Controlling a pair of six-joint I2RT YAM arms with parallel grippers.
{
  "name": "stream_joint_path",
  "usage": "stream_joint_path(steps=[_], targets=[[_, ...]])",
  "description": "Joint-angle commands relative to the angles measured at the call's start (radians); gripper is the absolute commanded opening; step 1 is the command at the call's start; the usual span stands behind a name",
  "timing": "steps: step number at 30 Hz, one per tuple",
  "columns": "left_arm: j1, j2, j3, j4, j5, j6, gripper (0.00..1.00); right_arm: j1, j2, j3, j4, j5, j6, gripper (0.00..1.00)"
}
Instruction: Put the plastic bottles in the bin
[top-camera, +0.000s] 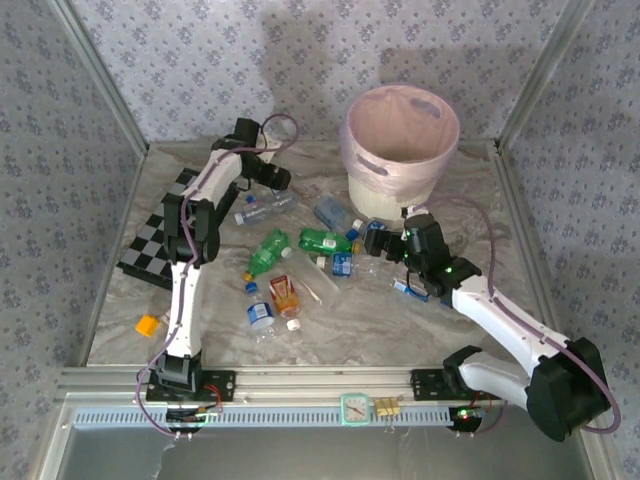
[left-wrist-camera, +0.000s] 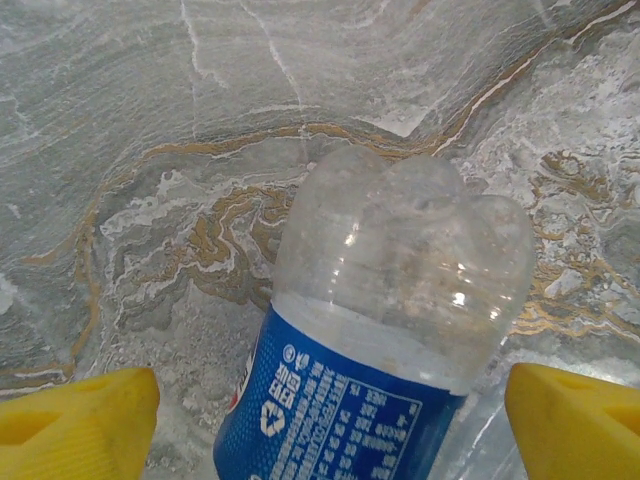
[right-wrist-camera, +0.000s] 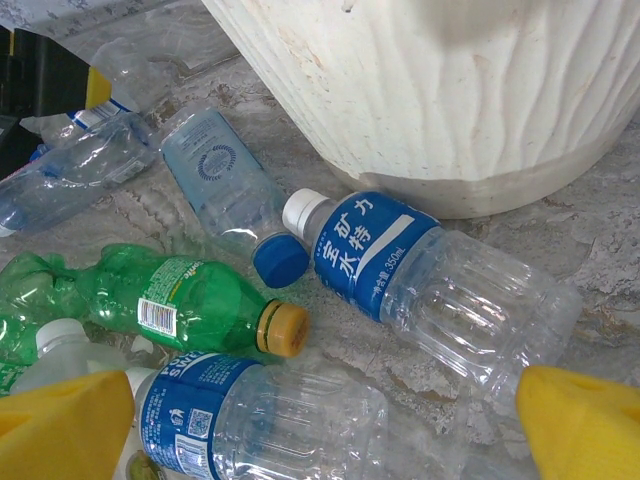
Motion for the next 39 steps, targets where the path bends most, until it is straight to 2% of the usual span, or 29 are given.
stream_joint_path(steps=[1, 15, 22, 28, 33, 37, 39], targets=[[0.000, 0.037, 0.054, -0.074, 0.007, 0.009, 0.89, 0.003, -0.002, 0.014, 0.003, 0.029, -0.001, 1.00], [-0.005, 0.106, 0.164, -0.162, 0.014, 0.001, 0.87, 0.005, -0.003, 0.017, -0.017, 0.034, -0.002, 1.00], [-0.018, 0.131, 0.202, -0.192, -0.026, 0.003, 0.85, 0.006, -0.016, 0.018, -0.025, 0.039, 0.002, 1.00], [-0.033, 0.155, 0.224, -0.227, -0.103, 0.013, 0.84, 0.006, -0.035, 0.018, -0.038, 0.049, 0.001, 1.00], [-0.042, 0.161, 0.229, -0.233, -0.124, 0.019, 0.75, 0.005, -0.040, 0.019, -0.038, 0.052, 0.001, 1.00], [-0.042, 0.160, 0.230, -0.229, -0.125, 0.019, 0.59, 0.006, -0.044, 0.021, -0.042, 0.055, 0.003, 1.00], [-0.042, 0.154, 0.230, -0.224, -0.118, 0.014, 0.55, 0.005, -0.048, 0.020, -0.044, 0.055, 0.003, 1.00]])
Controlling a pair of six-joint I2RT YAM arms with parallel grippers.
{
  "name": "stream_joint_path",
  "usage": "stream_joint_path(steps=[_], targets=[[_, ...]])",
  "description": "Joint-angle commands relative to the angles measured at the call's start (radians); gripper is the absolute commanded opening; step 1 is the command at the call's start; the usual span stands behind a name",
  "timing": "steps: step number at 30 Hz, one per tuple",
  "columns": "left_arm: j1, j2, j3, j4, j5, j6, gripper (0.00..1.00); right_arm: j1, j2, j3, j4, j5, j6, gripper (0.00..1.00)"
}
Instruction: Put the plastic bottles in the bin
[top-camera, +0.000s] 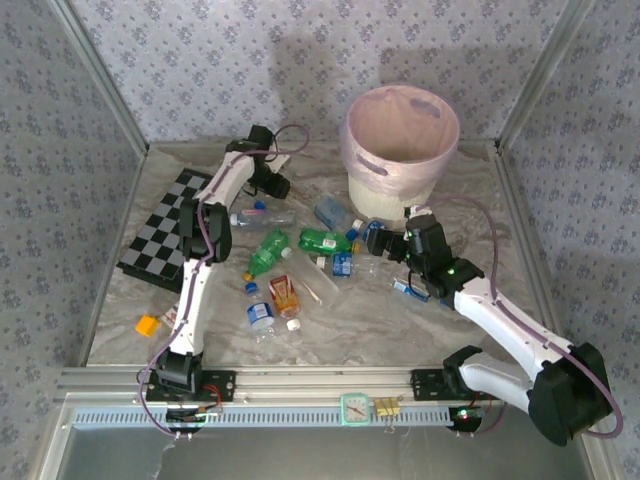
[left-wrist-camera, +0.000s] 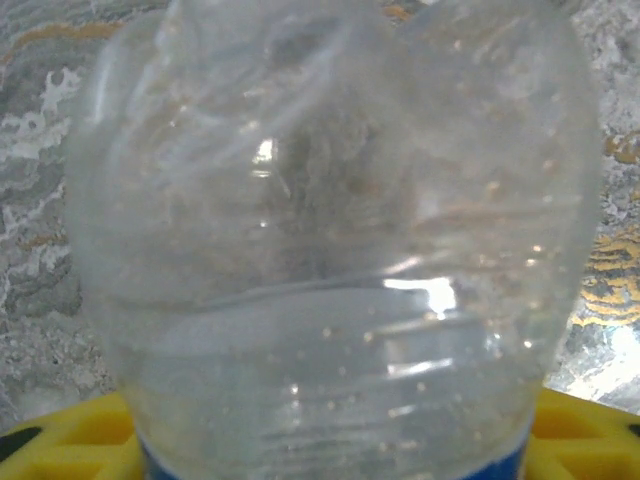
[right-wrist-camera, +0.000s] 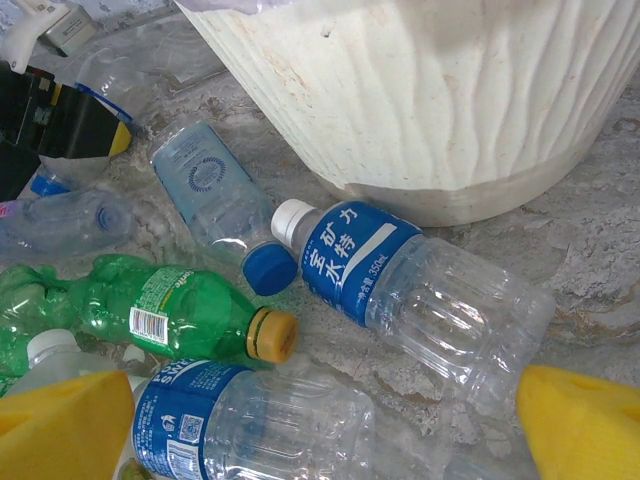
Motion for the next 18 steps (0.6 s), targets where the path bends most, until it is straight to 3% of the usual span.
stream_joint_path(steps=[1, 9, 18], targets=[[-0.005, -0.004, 0.029, -0.021, 0.002, 0.000, 0.53, 0.005, -0.024, 0.020, -0.030, 0.025, 0.003, 1.00], [-0.007, -0.097, 0.000, 0.028, 0.058, -0.072, 0.47, 0.005, -0.050, 0.007, -0.030, 0.032, 0.009, 1.00], [-0.009, -0.440, -0.350, 0.312, 0.119, -0.235, 0.47, 0.005, -0.082, -0.034, -0.012, 0.032, 0.029, 1.00]])
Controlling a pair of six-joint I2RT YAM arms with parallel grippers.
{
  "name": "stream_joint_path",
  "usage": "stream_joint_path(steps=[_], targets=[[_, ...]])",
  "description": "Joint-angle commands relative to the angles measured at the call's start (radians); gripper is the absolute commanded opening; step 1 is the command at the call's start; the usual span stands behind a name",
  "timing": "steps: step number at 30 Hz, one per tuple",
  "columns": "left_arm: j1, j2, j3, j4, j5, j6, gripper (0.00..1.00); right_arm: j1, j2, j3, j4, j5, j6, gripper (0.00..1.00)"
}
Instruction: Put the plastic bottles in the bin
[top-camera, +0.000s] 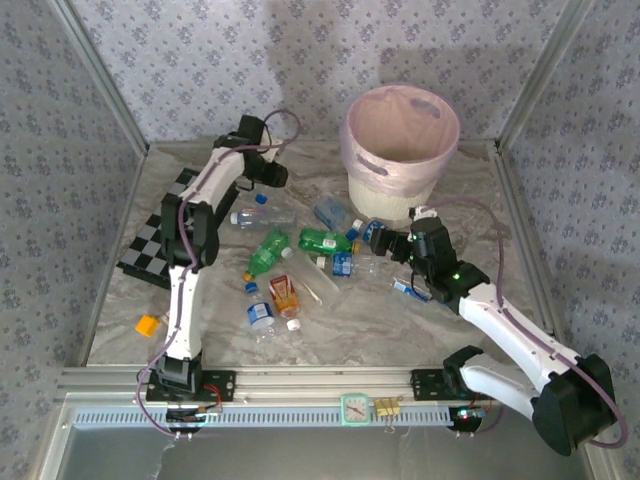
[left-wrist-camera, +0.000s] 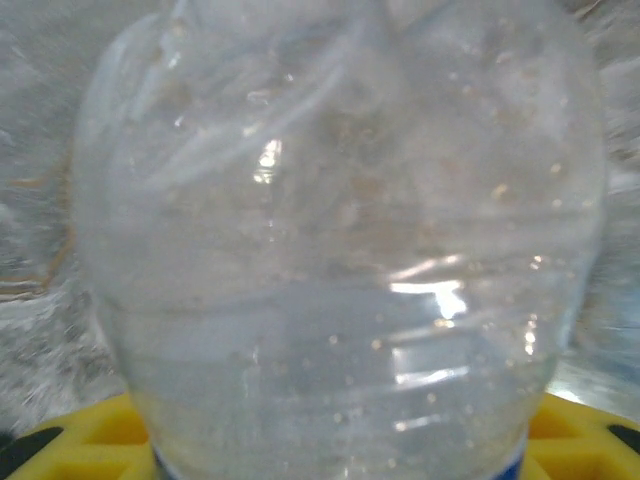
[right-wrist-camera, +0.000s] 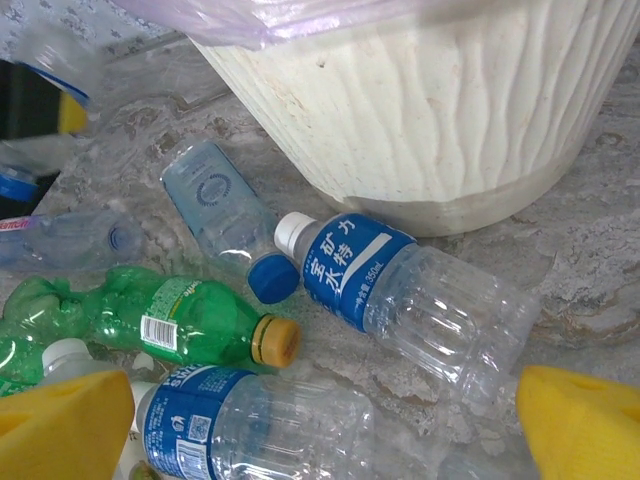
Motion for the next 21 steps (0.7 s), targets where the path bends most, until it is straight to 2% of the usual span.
stream_joint_path(steps=[1, 6, 12, 16, 21], targets=[[-0.009, -0.180, -0.087, 0.166, 0.067, -0.103, 0.47, 0.005, -0.031, -0.022, -0.003, 0.019, 0.021, 1.00], [-0.037, -0.351, -0.190, 0.295, 0.153, -0.180, 0.47, 0.004, -0.061, -0.051, 0.007, 0.028, 0.030, 1.00], [-0.142, -0.465, -0.226, 0.396, 0.188, -0.200, 0.47, 0.001, -0.086, -0.093, 0.033, 0.039, 0.050, 1.00], [-0.231, -0.467, -0.171, 0.478, 0.207, -0.213, 0.48, -0.002, -0.101, -0.117, 0.048, 0.042, 0.060, 1.00], [-0.326, -0.352, -0.003, 0.501, 0.225, -0.218, 0.49, -0.009, -0.120, -0.137, 0.061, 0.045, 0.056, 1.00]])
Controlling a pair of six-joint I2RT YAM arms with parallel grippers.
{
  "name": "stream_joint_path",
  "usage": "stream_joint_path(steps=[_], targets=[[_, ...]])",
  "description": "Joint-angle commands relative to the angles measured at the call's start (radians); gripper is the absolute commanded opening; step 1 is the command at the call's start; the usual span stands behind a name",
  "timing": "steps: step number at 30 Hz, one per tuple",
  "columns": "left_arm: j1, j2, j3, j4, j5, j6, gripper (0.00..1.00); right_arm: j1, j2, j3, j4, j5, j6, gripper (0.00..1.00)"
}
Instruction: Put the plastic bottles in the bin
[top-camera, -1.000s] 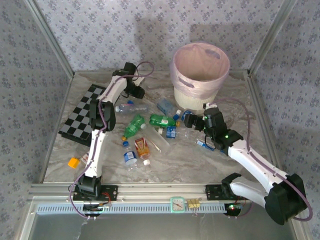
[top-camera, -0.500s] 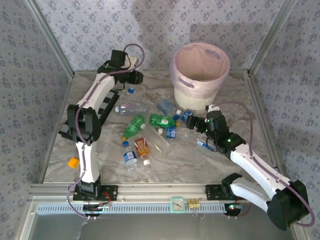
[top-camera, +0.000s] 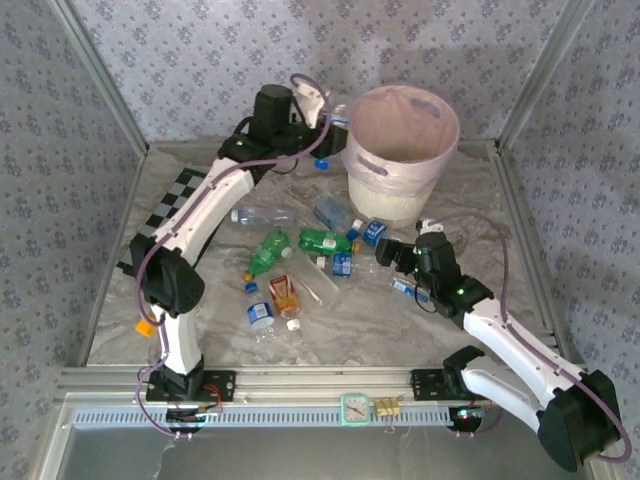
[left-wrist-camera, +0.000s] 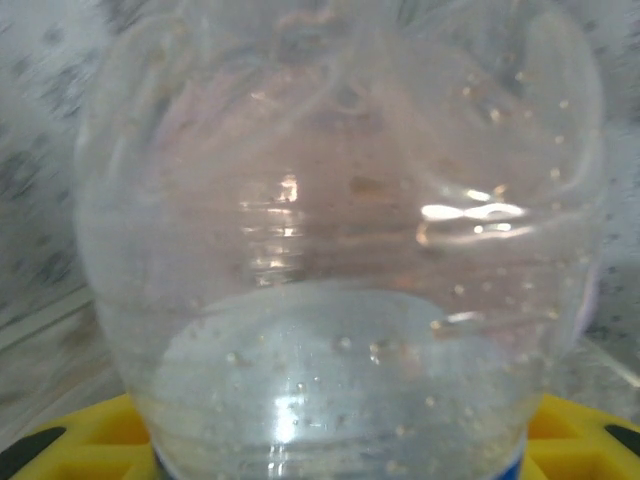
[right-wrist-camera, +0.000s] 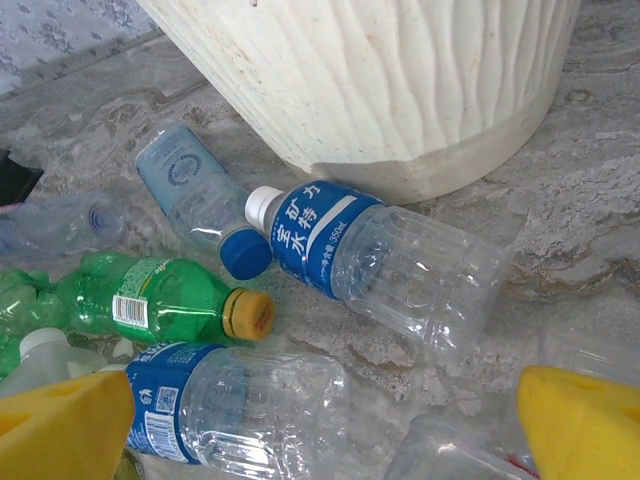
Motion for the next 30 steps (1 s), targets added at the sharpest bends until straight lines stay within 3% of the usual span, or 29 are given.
stream_joint_path(steps=[1, 13, 21, 26, 30], targets=[[-0.041, 0.081, 0.145, 0.072, 0.034, -0.021, 0.49, -0.009, -0.024, -0.015, 0.023, 0.024, 0.012, 1.00], [-0.094, 0.583, 0.879, 0.003, 0.066, -0.171, 0.50, -0.026, -0.131, -0.067, 0.028, 0.001, 0.005, 1.00], [-0.095, 0.607, 0.815, 0.036, 0.021, -0.164, 0.55, -0.056, -0.205, -0.086, -0.032, 0.015, -0.007, 1.00], [-0.096, 0.602, 0.809, 0.012, 0.016, -0.159, 0.73, -0.081, -0.221, -0.086, -0.051, 0.009, -0.013, 1.00], [-0.098, 0.579, 0.809, -0.002, 0.024, -0.149, 0.79, -0.100, -0.218, -0.082, -0.077, 0.005, -0.004, 1.00]])
